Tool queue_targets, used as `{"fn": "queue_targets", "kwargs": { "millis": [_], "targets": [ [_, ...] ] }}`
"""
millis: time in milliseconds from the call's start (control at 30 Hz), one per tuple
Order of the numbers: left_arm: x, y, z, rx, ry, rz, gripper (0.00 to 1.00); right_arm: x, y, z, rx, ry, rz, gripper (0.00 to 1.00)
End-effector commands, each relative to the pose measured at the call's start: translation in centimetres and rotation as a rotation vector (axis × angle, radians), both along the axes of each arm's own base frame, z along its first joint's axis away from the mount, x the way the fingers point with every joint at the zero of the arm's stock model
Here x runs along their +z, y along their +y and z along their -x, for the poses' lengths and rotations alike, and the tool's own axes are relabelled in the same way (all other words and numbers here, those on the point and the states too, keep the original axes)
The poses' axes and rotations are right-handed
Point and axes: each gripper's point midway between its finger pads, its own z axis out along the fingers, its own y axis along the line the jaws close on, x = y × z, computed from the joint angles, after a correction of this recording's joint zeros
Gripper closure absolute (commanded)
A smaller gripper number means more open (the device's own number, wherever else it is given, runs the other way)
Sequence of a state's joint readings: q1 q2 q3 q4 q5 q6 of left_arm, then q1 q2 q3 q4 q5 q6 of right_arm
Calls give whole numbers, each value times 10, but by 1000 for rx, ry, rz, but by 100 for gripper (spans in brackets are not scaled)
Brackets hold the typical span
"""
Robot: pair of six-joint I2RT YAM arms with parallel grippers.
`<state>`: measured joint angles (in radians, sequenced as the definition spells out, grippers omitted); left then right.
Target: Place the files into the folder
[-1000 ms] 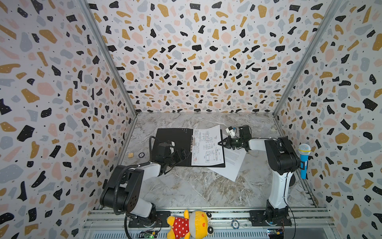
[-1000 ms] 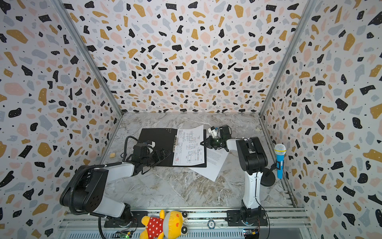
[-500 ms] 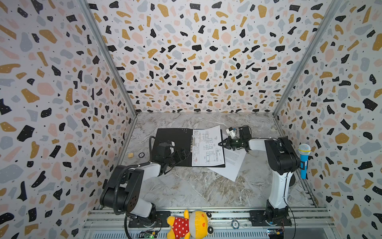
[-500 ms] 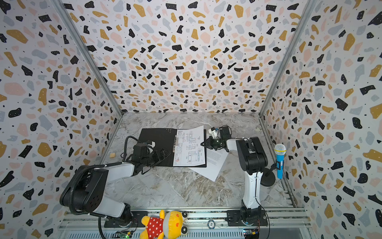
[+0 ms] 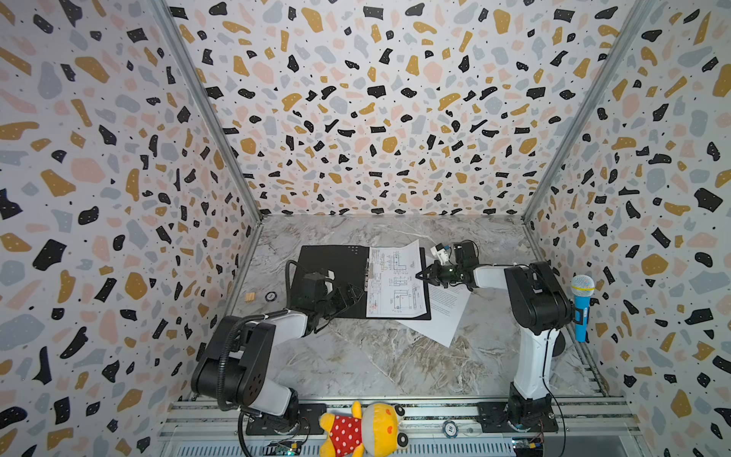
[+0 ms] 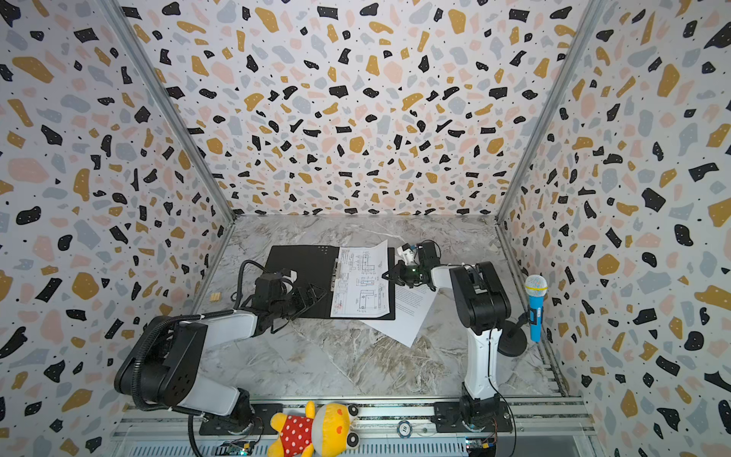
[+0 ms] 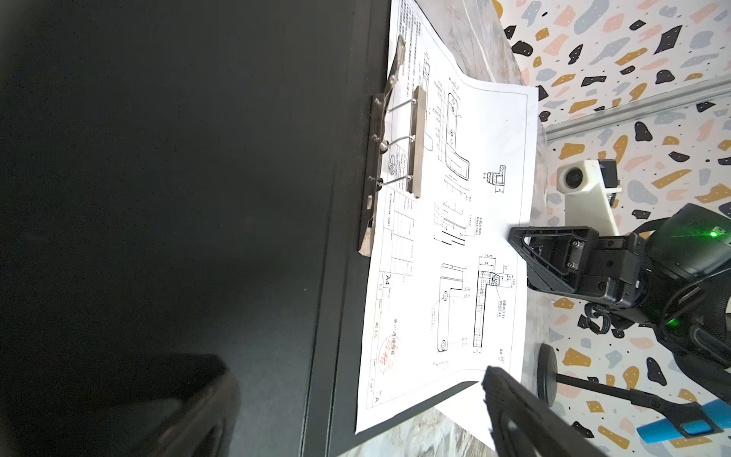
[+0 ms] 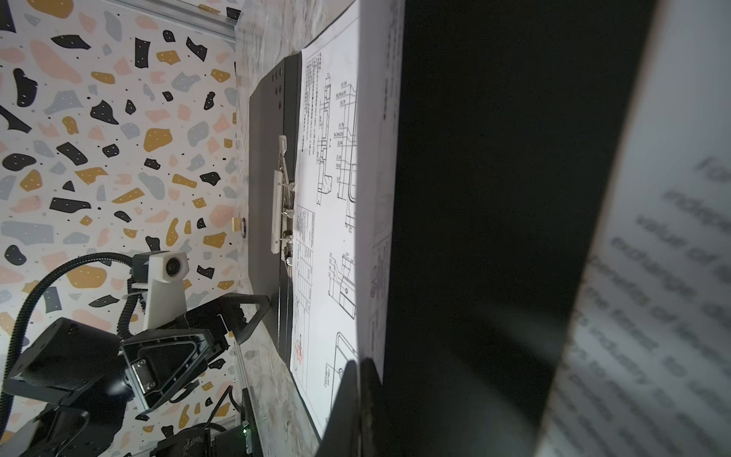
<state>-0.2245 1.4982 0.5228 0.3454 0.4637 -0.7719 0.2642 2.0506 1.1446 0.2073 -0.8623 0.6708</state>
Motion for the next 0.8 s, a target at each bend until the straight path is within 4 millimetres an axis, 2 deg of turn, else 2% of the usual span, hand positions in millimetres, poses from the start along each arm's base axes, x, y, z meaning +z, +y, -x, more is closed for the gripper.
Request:
{"fn": "queue_targets", "kwargs": {
  "millis": [0,100,233,533,767],
  "targets": [
    [0,1,2,-5,-14,2,2,1,-1,1,-3,2,13,83],
    [1,1,2,-4,-15,3,2,2,-2,1,-11,9,19,75],
    [4,1,2,-3,-20,6,2,4,-5,0,-25,18,35,56],
    [11,3,0,1,-36,-7,2,6,-23,-1,-73,24,131,37],
    [20,2,-4,8,-59,-14,1,24,-46,0,-122,-37,166,27]
  ]
}}
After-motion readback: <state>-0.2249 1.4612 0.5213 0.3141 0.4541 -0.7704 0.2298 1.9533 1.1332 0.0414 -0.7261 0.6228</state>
